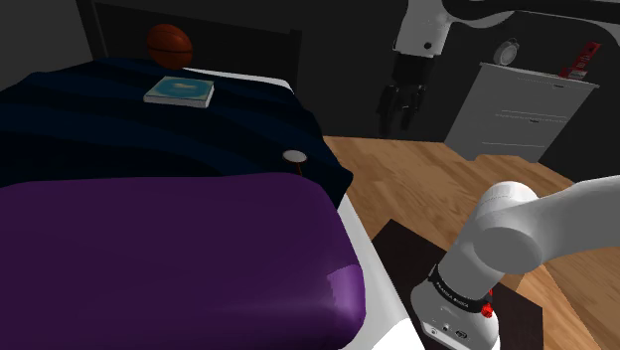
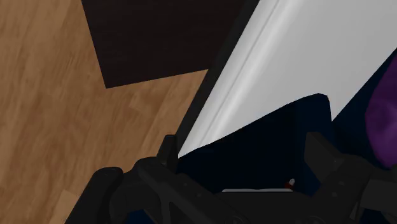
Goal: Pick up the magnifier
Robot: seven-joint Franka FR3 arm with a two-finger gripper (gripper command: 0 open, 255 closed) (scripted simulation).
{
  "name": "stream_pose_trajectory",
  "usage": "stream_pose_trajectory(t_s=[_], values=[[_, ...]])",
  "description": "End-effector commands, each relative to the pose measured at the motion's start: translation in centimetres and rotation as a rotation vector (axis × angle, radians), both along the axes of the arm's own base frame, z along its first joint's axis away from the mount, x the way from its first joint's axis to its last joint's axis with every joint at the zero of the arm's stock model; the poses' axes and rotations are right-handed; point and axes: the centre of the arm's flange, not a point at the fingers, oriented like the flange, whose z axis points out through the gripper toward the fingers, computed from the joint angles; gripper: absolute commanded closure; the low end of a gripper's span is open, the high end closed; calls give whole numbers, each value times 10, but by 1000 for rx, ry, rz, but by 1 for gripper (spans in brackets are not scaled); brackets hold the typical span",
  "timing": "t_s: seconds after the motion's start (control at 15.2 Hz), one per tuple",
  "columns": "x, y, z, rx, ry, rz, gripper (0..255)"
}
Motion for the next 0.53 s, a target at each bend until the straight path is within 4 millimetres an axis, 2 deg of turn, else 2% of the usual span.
stream_pose_trajectory(t_s=[0.0, 0.46], values=[[0, 0, 0, 0, 0, 0, 0], [59, 43, -49, -43, -46, -276, 0]])
